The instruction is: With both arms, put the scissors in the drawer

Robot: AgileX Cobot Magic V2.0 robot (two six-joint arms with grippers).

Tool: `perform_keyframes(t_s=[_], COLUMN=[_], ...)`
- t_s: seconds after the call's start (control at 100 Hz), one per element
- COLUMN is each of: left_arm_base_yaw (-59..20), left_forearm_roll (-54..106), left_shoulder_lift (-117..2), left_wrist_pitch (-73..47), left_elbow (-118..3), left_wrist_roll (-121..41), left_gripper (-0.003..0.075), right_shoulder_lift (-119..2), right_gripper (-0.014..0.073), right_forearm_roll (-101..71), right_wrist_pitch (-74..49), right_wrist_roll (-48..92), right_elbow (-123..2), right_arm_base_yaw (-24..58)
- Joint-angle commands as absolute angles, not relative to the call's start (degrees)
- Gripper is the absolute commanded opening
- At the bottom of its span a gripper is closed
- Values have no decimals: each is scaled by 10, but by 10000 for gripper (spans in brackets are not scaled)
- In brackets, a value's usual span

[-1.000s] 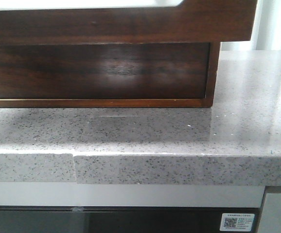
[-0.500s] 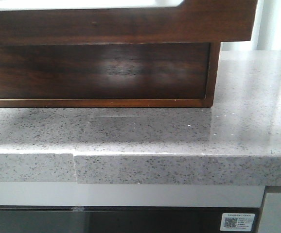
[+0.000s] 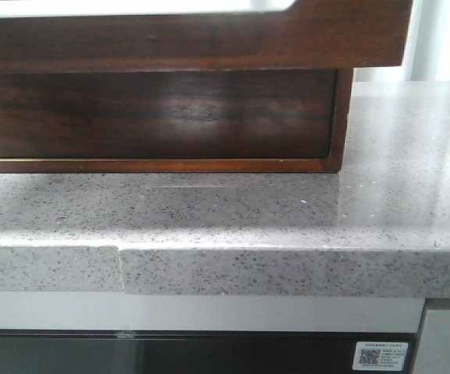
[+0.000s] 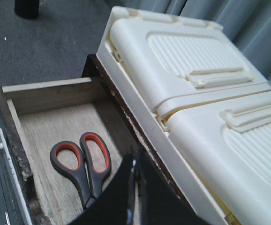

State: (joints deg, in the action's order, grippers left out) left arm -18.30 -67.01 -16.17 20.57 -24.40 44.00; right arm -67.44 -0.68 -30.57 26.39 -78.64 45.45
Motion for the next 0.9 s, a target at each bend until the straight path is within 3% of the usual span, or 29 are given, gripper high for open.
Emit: perform_keyframes(t_s=[0.0, 0.35, 0.89], left_arm_base_yaw=[-186, -186, -186], left_forearm_roll=[-643, -582, -514], left_shoulder_lift=[-135, -20, 19], left_wrist_pitch=[123, 0, -117], left_elbow=[-262, -216, -96], left_wrist_roll=[502, 547, 547], left_gripper=[-19, -19, -19], right_shoulder_lift=[-619, -438, -261], right_gripper=[-68, -68, -68], right_forearm_roll=[-9, -9, -72], right_wrist_pitch=[-214, 17, 70], right_wrist_roll=[246, 230, 230], right_elbow=[-756, -503, -224], right_arm_base_yaw=[455, 455, 453])
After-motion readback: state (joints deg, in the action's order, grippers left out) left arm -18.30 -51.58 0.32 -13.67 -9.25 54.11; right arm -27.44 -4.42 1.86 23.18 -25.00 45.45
